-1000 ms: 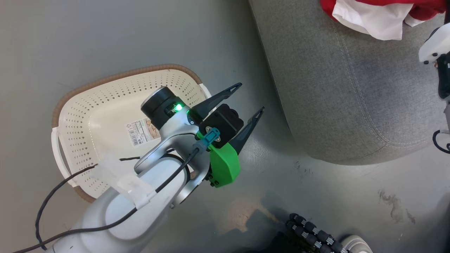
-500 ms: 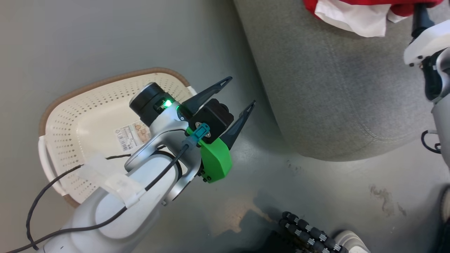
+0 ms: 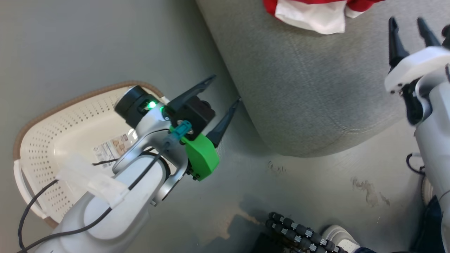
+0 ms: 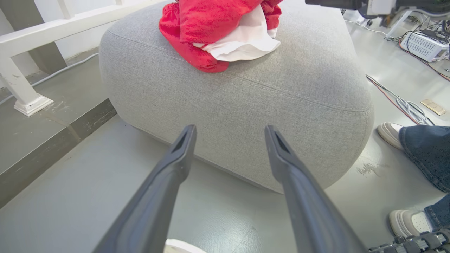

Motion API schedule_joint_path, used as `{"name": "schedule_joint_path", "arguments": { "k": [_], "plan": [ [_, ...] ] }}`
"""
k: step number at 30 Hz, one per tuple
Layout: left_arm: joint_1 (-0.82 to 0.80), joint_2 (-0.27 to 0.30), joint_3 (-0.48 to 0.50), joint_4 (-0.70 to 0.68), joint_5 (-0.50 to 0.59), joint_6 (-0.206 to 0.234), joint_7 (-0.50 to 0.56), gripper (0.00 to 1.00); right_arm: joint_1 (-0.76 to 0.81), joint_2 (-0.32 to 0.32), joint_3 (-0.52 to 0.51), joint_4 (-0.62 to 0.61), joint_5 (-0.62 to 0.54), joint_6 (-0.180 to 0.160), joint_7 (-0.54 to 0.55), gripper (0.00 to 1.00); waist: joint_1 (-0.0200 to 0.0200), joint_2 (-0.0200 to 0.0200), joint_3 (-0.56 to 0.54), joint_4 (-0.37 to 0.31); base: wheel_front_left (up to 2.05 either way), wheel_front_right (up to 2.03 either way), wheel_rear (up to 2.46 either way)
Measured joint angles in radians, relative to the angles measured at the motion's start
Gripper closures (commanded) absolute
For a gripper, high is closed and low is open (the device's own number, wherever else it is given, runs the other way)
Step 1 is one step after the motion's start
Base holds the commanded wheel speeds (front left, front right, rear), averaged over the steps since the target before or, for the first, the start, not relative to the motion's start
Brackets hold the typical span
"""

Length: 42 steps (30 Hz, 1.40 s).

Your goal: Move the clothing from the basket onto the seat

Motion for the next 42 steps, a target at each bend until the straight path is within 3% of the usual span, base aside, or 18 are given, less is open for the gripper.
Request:
{"name": "schedule_joint_path", "arguments": {
  "k": [6, 16, 19, 27, 42],
  "plan": [
    [0.021, 0.002, 0.030, 0.014, -0.031, 0.011, -0.039, 0.00, 0.043, -0.003, -0.006, -0.007, 0.007, 0.013, 0.000, 0.00, 0.0000, 0.0000, -0.046, -0.023, 0.00, 0.00, 0.00],
    [0.061, -0.016, 0.074, 0.047, -0.063, 0.033, -0.117, 0.00, 0.051, -0.092, -0.022, -0.132, -0.017, 0.016, -0.001, 0.00, 0.0000, 0.0000, -0.149, -0.020, 0.00, 0.00, 0.00],
    [0.087, -0.029, 0.100, 0.071, -0.098, 0.049, -0.153, 0.00, 0.051, -0.117, -0.022, -0.171, -0.028, 0.019, -0.001, 0.00, 0.0000, 0.0000, -0.193, 0.000, 0.00, 0.00, 0.00],
    [0.143, -0.038, 0.168, 0.124, -0.130, 0.090, -0.222, 0.00, 0.100, -0.111, -0.011, -0.222, -0.033, 0.024, -0.001, 0.00, 0.0000, 0.0000, -0.269, 0.077, 0.00, 0.00, 0.00],
    [0.277, -0.050, 0.292, 0.199, -0.192, 0.134, -0.326, 0.00, 0.220, -0.032, 0.006, -0.281, -0.028, 0.023, -0.002, 0.00, -0.0001, -0.0001, -0.396, 0.260, 0.00, 0.00, 0.00]
  ]
}}
